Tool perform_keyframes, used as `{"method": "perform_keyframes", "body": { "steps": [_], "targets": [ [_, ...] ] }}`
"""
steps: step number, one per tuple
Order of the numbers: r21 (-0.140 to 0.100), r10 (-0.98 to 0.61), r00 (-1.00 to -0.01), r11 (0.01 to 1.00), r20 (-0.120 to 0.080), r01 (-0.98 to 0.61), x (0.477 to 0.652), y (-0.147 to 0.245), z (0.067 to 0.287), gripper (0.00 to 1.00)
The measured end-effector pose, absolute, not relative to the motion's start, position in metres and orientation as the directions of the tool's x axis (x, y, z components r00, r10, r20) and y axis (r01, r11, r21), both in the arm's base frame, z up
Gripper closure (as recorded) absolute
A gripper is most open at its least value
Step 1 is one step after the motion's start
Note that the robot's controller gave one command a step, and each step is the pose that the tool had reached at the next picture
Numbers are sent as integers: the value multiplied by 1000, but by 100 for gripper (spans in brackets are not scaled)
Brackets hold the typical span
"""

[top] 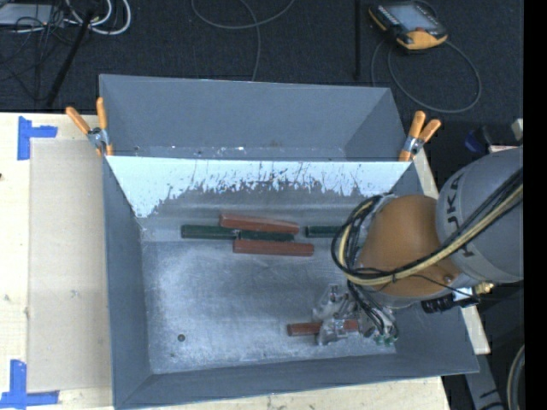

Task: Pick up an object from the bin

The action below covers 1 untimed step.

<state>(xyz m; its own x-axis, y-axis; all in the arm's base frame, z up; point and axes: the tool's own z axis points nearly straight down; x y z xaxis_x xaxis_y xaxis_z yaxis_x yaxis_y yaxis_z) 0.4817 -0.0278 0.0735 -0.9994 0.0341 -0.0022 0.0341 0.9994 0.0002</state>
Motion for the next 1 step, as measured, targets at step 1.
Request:
{"method": "perform_keyframes", "body": {
  "steps": [1],
  "targets": [
    [-1, -17, -1000, 1000, -8, -17, 480, -29, 252, 100]
  ]
}}
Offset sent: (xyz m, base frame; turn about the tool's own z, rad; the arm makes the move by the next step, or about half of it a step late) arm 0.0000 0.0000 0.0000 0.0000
